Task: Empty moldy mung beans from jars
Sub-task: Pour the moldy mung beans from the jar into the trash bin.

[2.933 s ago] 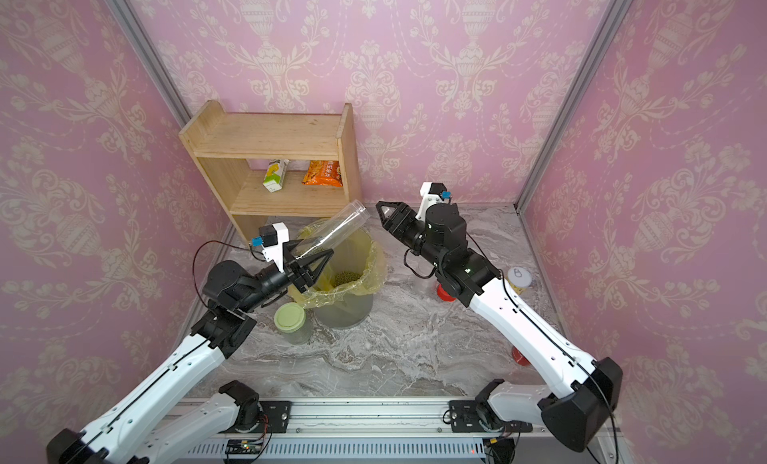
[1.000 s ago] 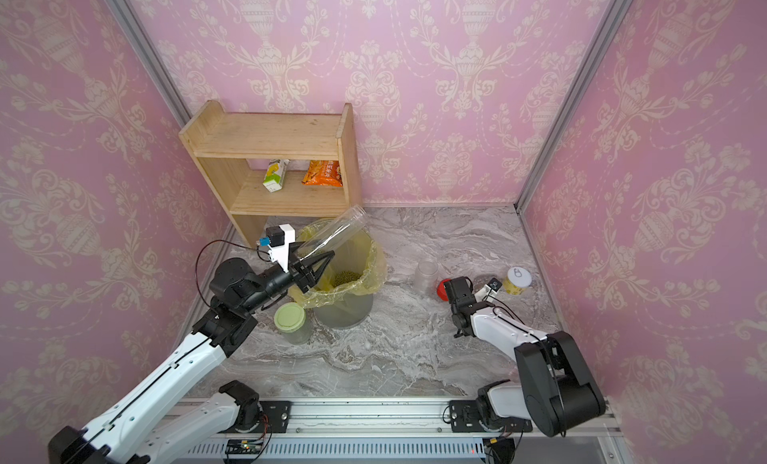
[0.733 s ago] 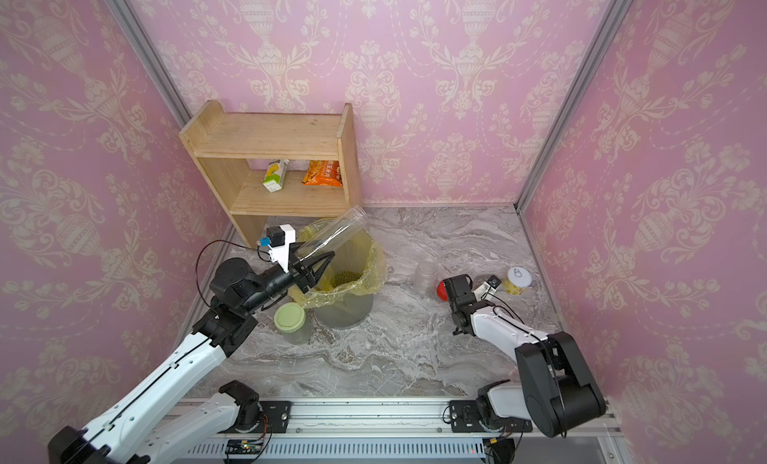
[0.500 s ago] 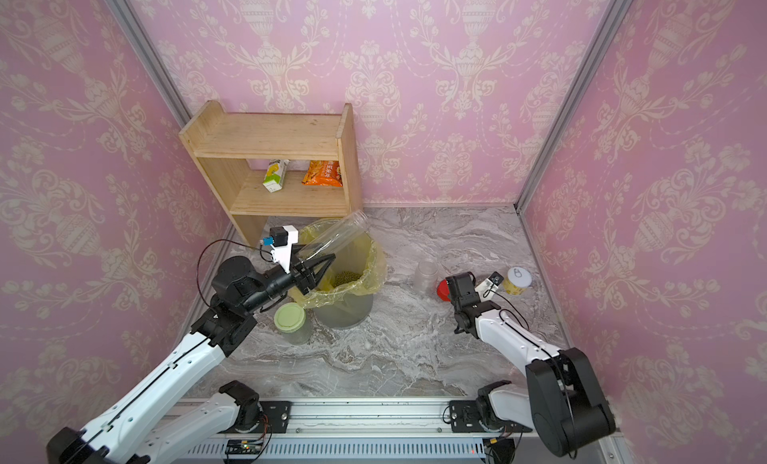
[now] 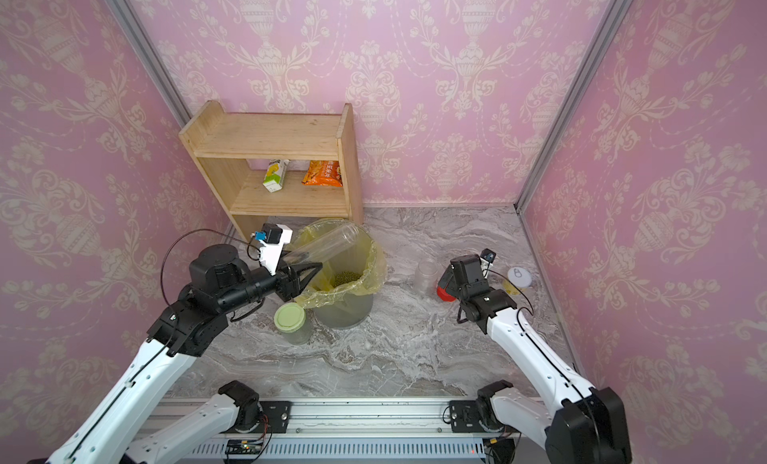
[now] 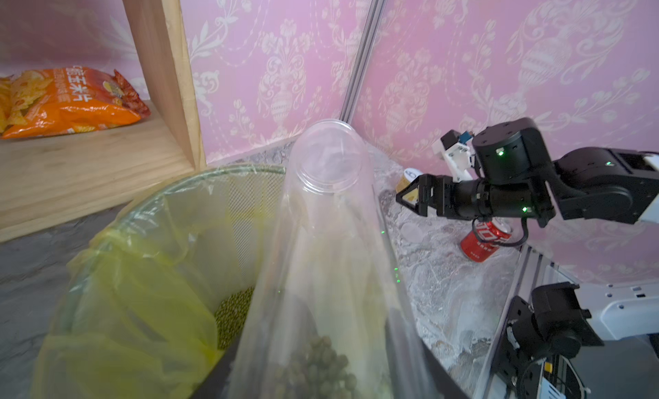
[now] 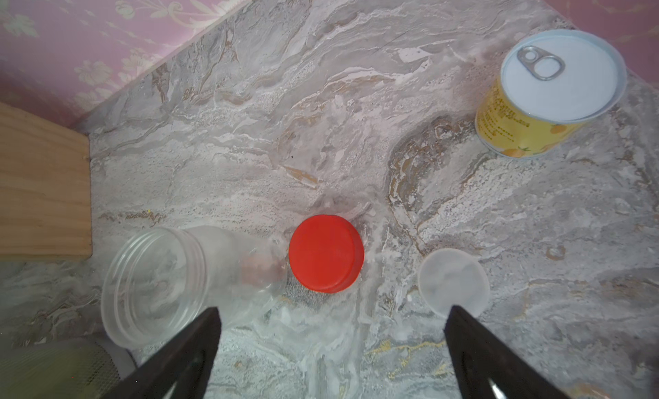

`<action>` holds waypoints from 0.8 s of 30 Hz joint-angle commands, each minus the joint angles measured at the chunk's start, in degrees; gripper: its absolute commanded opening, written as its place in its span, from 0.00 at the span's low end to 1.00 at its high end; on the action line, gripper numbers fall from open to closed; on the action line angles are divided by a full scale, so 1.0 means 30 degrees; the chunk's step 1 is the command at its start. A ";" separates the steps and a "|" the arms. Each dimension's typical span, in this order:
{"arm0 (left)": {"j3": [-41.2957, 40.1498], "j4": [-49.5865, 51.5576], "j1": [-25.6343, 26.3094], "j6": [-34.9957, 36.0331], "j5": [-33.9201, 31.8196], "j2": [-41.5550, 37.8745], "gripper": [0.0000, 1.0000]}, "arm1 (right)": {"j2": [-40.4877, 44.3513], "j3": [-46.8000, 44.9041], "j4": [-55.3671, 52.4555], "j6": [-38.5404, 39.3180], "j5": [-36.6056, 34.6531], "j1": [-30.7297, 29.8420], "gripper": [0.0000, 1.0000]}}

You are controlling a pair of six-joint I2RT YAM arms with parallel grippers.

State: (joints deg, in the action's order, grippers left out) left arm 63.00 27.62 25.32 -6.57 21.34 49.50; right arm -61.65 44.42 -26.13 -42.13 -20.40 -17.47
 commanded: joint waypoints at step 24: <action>1.8466 2.0580 0.1637 0.2212 -0.9761 1.2798 0.27 | 0.1869 0.0148 -0.1116 0.1823 0.2868 -0.0408 1.00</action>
State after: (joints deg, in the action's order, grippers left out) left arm 114.45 82.30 28.58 -0.91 -1.32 85.34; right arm -56.75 45.84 -29.41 -37.45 -12.99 -18.22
